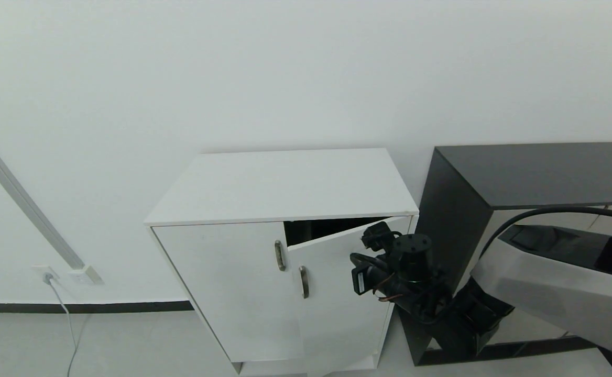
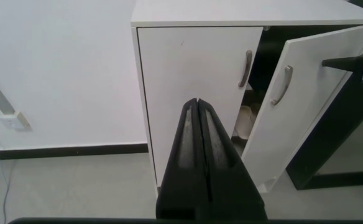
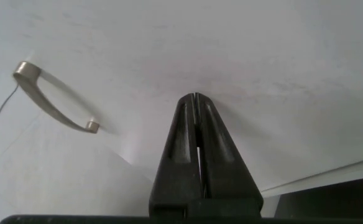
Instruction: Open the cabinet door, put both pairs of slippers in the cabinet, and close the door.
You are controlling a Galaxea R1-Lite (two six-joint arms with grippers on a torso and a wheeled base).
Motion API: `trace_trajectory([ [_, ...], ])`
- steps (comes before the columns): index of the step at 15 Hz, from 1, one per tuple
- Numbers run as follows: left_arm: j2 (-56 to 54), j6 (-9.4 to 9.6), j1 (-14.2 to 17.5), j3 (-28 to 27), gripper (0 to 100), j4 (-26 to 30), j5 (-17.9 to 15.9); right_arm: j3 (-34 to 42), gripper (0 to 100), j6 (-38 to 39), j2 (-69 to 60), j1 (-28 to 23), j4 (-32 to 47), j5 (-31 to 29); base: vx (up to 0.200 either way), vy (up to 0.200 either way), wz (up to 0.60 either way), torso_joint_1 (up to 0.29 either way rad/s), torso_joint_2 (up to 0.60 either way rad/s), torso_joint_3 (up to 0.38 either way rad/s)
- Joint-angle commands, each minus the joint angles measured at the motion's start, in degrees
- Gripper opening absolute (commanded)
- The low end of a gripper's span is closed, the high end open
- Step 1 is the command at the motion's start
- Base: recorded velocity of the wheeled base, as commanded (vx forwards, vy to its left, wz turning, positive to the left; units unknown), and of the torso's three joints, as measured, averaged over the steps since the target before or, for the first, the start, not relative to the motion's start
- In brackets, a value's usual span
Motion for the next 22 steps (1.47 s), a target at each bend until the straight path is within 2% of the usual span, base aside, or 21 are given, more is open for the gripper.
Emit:
trace_trajectory([
  [1, -0.01, -0.04, 0.01, 0.0, 0, -0.05, 0.01, -0.93, 0, 0.02, 1.01, -0.36, 0.02, 0.0, 0.0, 0.0, 0.0, 0.0, 0.0, 0.0],
  [22, -0.01, -0.13, 0.01, 0.0, 0, -0.05, 0.01, -5.5, 0, 0.02, 2.5, -4.23, 0.64, 0.0, 0.0, 0.0, 0.0, 0.0, 0.0, 0.0],
])
